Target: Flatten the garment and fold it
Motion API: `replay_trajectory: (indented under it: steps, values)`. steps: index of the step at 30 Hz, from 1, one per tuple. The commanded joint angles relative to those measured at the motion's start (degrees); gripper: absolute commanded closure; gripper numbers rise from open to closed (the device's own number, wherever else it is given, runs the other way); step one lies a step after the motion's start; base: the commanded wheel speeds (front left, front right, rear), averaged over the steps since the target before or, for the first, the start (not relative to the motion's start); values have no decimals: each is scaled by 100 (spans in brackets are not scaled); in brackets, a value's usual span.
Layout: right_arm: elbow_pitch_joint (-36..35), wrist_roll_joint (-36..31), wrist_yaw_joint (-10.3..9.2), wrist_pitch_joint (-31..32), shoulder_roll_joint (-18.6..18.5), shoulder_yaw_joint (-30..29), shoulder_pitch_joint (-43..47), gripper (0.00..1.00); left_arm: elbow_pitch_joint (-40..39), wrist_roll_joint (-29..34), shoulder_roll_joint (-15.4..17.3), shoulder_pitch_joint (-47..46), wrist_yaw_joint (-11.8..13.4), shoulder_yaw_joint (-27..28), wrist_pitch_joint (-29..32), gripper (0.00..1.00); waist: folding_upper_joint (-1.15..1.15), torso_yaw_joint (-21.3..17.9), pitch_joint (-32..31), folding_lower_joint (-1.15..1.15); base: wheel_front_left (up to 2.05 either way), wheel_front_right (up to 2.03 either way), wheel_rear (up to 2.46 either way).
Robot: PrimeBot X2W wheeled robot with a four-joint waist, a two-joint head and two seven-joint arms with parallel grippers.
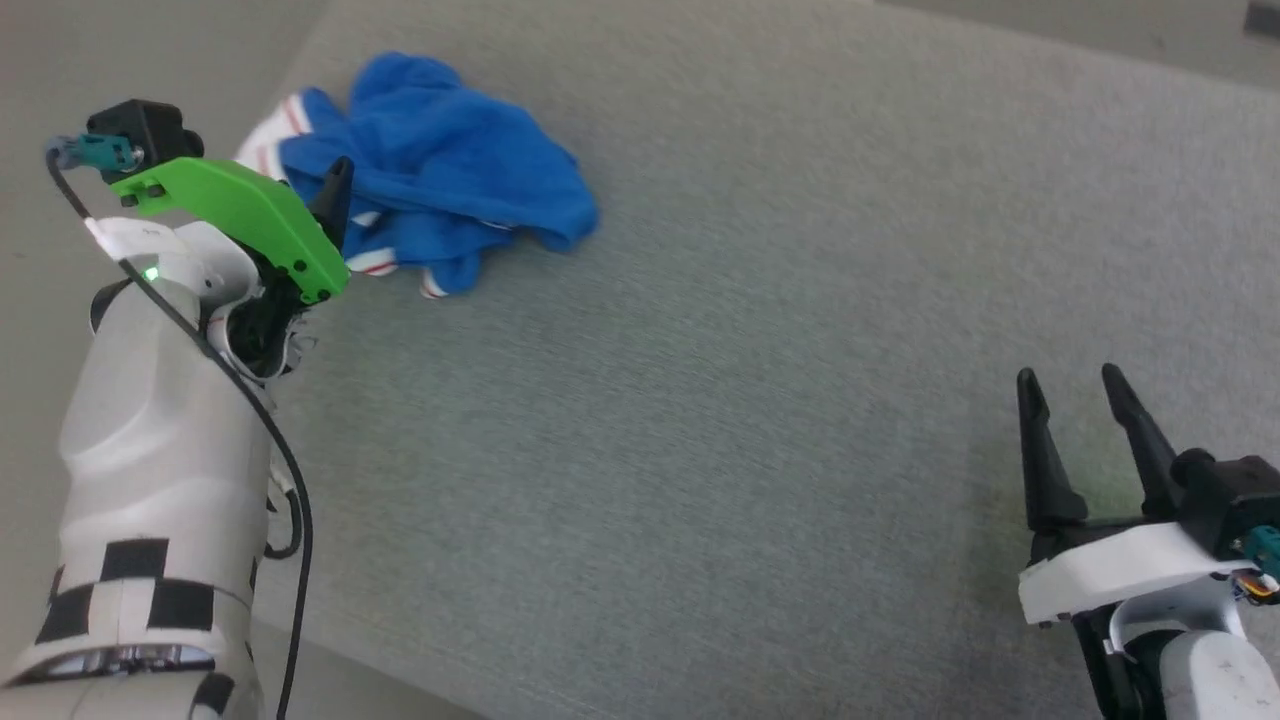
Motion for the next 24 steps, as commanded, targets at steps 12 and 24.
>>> replay_trajectory:
  steps: [12, 24]
  values:
    - [-400, -38, -9, 87, -3, -18, 91, 0, 914, -65, -160, -486, 72, -121, 89, 0, 0, -590, 1007, -1, 0, 0, 0]
    - [-37, 132, -9, -91, -3, 82, 73, 0, 782, 53, 138, -903, -76, -427, -999, 100, 0, -501, 377, -1, 0, 0, 0]
